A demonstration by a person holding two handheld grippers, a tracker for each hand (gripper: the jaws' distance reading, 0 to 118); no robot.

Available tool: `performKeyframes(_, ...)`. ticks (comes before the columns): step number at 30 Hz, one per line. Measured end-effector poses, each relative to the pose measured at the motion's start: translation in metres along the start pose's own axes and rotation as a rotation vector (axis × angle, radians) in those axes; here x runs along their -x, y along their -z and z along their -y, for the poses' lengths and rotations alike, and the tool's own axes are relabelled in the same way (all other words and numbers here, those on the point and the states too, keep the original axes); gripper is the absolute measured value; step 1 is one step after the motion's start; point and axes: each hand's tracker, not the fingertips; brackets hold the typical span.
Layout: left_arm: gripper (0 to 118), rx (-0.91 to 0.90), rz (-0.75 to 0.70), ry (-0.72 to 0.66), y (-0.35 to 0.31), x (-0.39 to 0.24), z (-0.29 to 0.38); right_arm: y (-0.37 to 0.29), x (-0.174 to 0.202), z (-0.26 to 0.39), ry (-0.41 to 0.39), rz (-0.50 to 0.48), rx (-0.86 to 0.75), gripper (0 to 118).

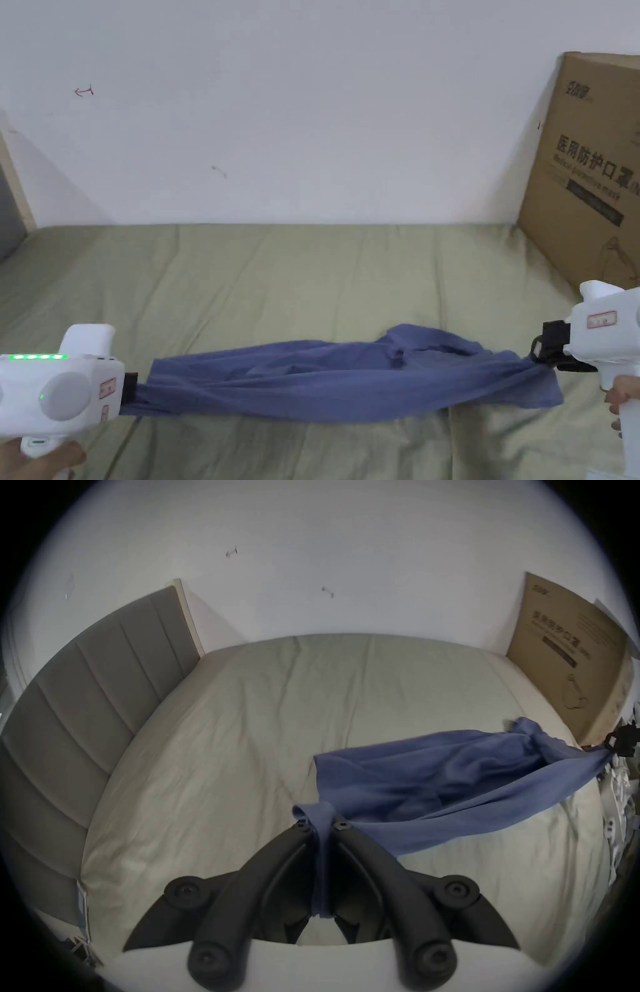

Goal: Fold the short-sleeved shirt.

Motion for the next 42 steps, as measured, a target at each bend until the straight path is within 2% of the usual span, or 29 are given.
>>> performKeyframes(3,4,-0.019,0.008,0.029,-0.047,0.013,0.045,-0.043,-0.008,0.048,-0.048,-0.028,0.017,1)
performKeyframes(6,4,0.023,-0.01,0.145,-0.087,0.012,0.095,-0.073,-0.02,0.104,-0.048,-0.013,0.073,1)
performKeyframes(11,3,0.053,-0.015,0.112,-0.133,0.016,0.167,-0.109,-0.034,0.202,0.004,-0.014,0.143,1)
performKeyframes(14,4,0.072,-0.041,0.143,-0.148,0.015,0.199,-0.126,-0.04,0.247,-0.017,-0.003,0.177,1)
performKeyframes(16,4,0.076,-0.039,0.151,-0.159,0.016,0.215,-0.136,-0.045,0.262,-0.013,0.002,0.178,1)
performKeyframes(19,4,0.088,-0.041,0.136,-0.167,0.019,0.233,-0.147,-0.053,0.277,0.067,-0.012,0.175,1)
performKeyframes(24,4,0.078,-0.022,0.055,-0.172,0.026,0.251,-0.149,-0.049,0.295,0.024,-0.002,0.157,1)
performKeyframes(25,7,0.104,-0.015,0.03,-0.171,0.028,0.252,-0.148,-0.048,0.297,0.026,-0.003,0.149,1)
performKeyframes(26,22,0.117,-0.018,0.016,-0.172,0.028,0.252,-0.148,-0.048,0.297,0.032,0.004,0.132,2)
performKeyframes(27,42,0.118,-0.028,0.006,-0.175,0.029,0.253,-0.149,-0.046,0.298,0.04,0.018,0.113,8)
performKeyframes(28,63,0.119,-0.002,-0.012,-0.179,0.03,0.254,-0.152,-0.044,0.297,0.033,0.045,0.094,26)
performKeyframes(29,90,0.122,0.039,-0.035,-0.183,0.032,0.255,-0.155,-0.043,0.298,0.012,0.068,0.075,56)
performKeyframes(30,99,0.114,0.055,-0.061,-0.189,0.034,0.258,-0.161,-0.04,0.301,-0.012,0.073,0.063,69)
performKeyframes(34,96,0.069,0.075,-0.12,-0.217,0.035,0.264,-0.191,-0.025,0.312,-0.082,0.049,-0.003,70)
performKeyframes(35,84,0.061,0.083,-0.138,-0.224,0.035,0.267,-0.2,-0.021,0.317,-0.095,0.018,-0.036,66)
performKeyframes(36,57,0.03,0.109,-0.176,-0.235,0.031,0.271,-0.207,-0.015,0.326,-0.089,-0.007,-0.068,56)
performKeyframes(37,21,0.013,0.127,-0.198,-0.24,0.03,0.275,-0.21,-0.011,0.332,-0.089,-0.02,-0.089,35)
performKeyframes(38,3,0.03,0.103,-0.195,-0.24,0.028,0.28,-0.21,-0.007,0.338,-0.096,-0.017,-0.071,5)
performKeyframes(40,3,0.047,0.043,-0.187,-0.237,0.028,0.291,-0.203,-0.002,0.351,-0.084,-0.01,-0.03,1)
performKeyframes(42,2,0.065,0.034,-0.179,-0.234,0.026,0.301,-0.194,-0.002,0.363,-0.041,-0.053,0.019,0)
